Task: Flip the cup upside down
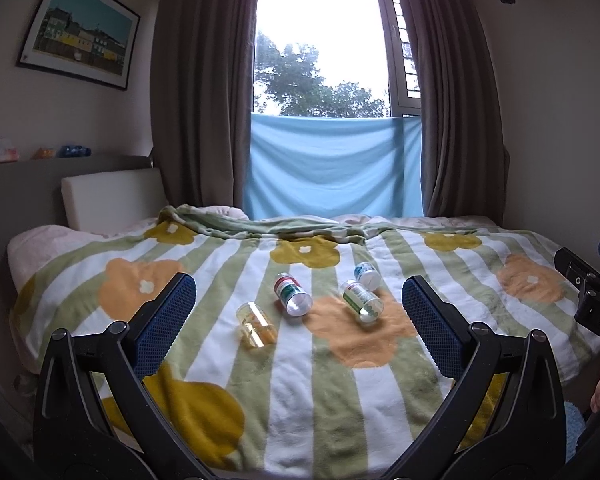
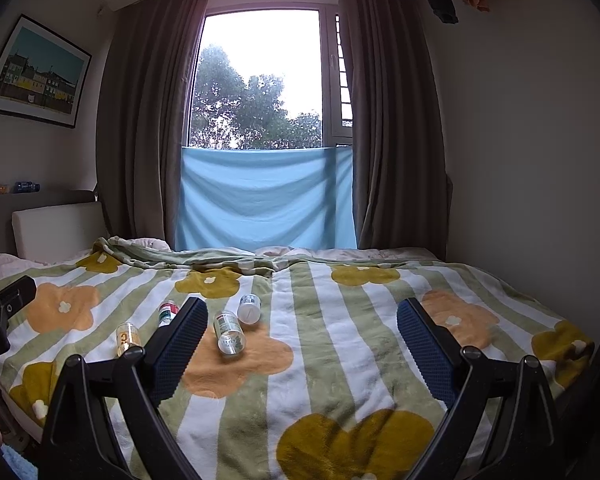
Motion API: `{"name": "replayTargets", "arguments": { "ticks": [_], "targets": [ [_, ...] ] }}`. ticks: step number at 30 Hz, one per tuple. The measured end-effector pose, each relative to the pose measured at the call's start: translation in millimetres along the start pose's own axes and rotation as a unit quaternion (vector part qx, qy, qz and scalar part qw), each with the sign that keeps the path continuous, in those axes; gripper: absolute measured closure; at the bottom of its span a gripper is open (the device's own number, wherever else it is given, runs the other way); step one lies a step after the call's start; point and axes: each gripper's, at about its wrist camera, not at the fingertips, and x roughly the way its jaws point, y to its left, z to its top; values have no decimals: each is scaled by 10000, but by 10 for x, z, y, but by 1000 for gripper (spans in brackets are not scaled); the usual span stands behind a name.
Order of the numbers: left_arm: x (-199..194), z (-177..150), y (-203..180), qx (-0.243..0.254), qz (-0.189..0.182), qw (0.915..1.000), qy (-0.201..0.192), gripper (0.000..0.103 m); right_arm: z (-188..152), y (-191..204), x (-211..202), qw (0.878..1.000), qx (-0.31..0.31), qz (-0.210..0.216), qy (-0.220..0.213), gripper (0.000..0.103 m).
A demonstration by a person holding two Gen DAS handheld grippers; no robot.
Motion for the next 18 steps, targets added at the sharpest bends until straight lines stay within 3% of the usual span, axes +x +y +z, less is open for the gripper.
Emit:
{"name": "replayTargets", "arguments": {
  "ticks": [18],
  "targets": [
    [19,-16,-33,-32,-50,9999,98,0,-10,1,-8,10000,32,13,5,8]
  ]
}}
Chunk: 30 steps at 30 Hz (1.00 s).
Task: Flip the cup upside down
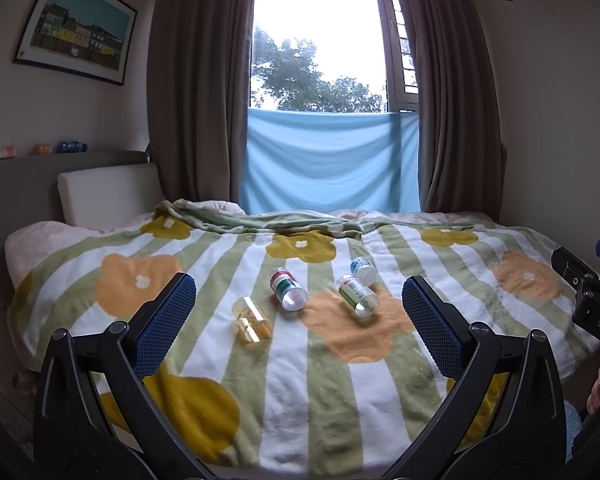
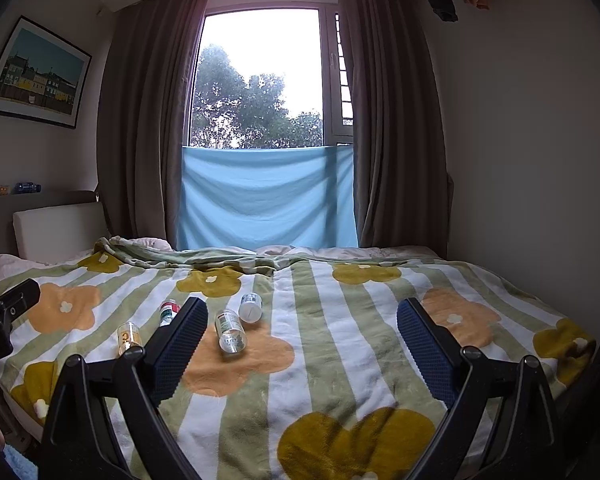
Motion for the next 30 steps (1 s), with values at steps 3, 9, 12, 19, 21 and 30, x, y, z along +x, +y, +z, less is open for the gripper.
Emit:
{"name": "replayTargets", "arguments": {
  "ticks": [3,9,12,19,21,30],
  "targets": [
    [2,-14,1,-6,-1,10000,24,0,0,-3,3,10000,0,8,4,8],
    [-5,-21,5,-6,5,10000,32,0,-30,-5,3,10000,2,14,22,8],
    [-1,-27,24,-15,15,10000,56,0,-63,3,1,10000,0,20,33,8],
    [165,-12,94,-67,45,9995,317,0,-121,34,41,9999,-25,42,143,8],
    [306,-11,107,-24,110,9987,488,0,-136,33,89,9998,-43,66,208,8],
    [1413,-154,351,6,320,9887,1464,0,-376,77,370,9977,-132,319,580,8]
  ]
}}
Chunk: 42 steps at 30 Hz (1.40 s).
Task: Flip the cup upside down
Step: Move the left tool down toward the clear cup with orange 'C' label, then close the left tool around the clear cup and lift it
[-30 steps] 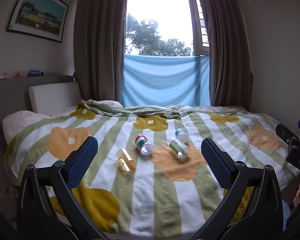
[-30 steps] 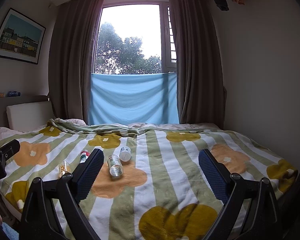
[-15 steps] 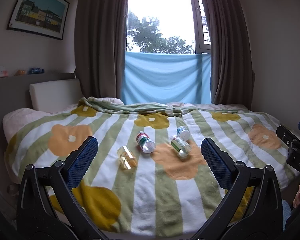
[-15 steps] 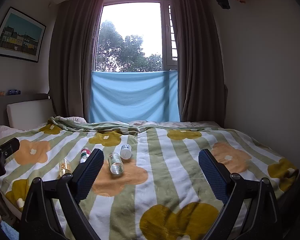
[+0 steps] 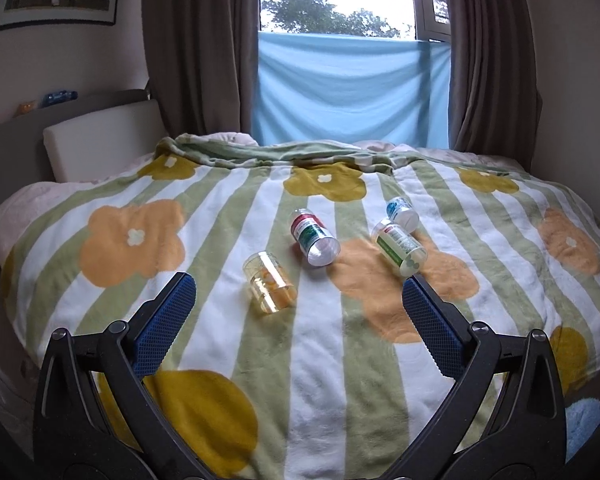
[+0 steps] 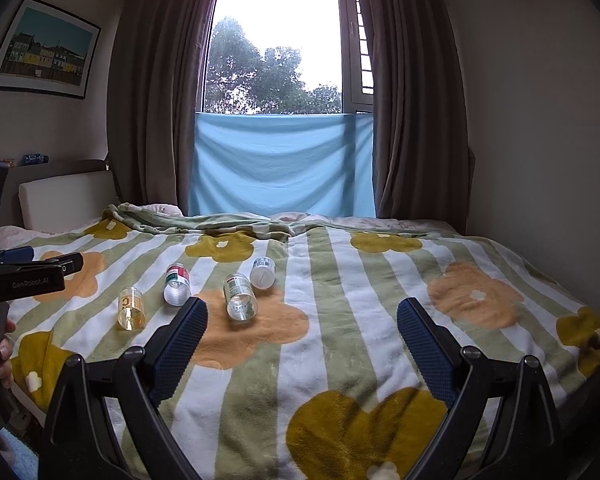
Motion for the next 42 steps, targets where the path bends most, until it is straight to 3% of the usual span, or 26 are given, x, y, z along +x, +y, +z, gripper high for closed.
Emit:
{"name": "replayTargets", "arguments": {
  "ticks": [7,13,20,24,30,42],
  "targets": [
    [1189,92,271,-252,115,9943,1027,0,-118,-11,315,9994,-41,103,338,8],
    [2125,149,440,-494,285,9780,2006,0,-271,-20,612,9975,81,220,674,8],
    [2784,-27,525,-860,287,9549,2826,1,-402,-3,864,9949,105,335,945,8],
    [2937,-109,491,-842,301,9497,3000,3,-444,3,960,9940,125,385,1013,8],
    [3083,-169,423,-744,251,9428,3240,37,-510,23,1086,9923,132,439,1149,8],
    [2861,-10,304,-642,-102,9509,3026,39,-500,34,1074,9923,179,490,1121,8]
  ]
}}
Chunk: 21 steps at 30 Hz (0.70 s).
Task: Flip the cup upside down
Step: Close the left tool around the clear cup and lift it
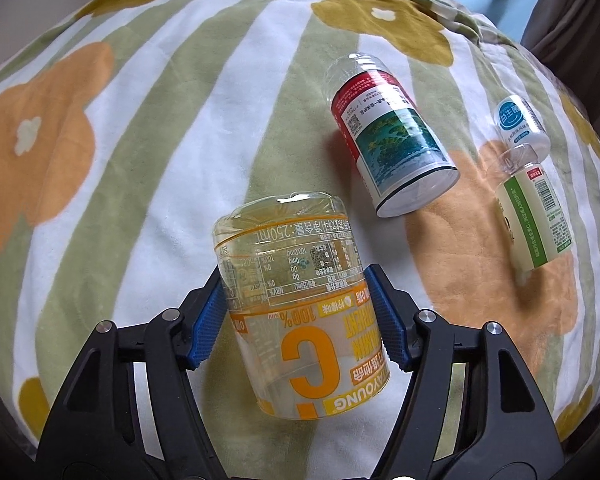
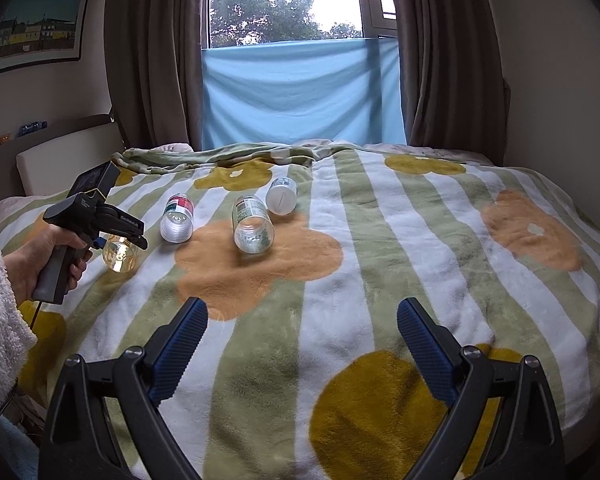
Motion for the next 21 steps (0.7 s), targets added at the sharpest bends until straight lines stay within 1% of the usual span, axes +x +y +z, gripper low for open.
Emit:
{"name": "replayTargets", "arguments": {
  "ticks": [5,11,15,18,21],
  "targets": [
    [-323,-122,-234,239,-275,9992,-157,39,26,-17,-89,10000,12,23,-64,8],
    [-691,-484,-664,719,-605,9952,-267,39,30,-66,-200,9999,60,89,-45,8],
    [-846,-780,-961,1077,-818,9906,-188,39,6,-95,-224,9999,30,112,63,8],
    [-904,-1000,-1212,1384,-989,9854,-20,39,-25,-124,-218,9997,40,154,182,8],
    [-915,-1179,-1456,1711,-1011,9800,105,39,-73,-155,-234,9995,45,166,259,8]
  ]
}}
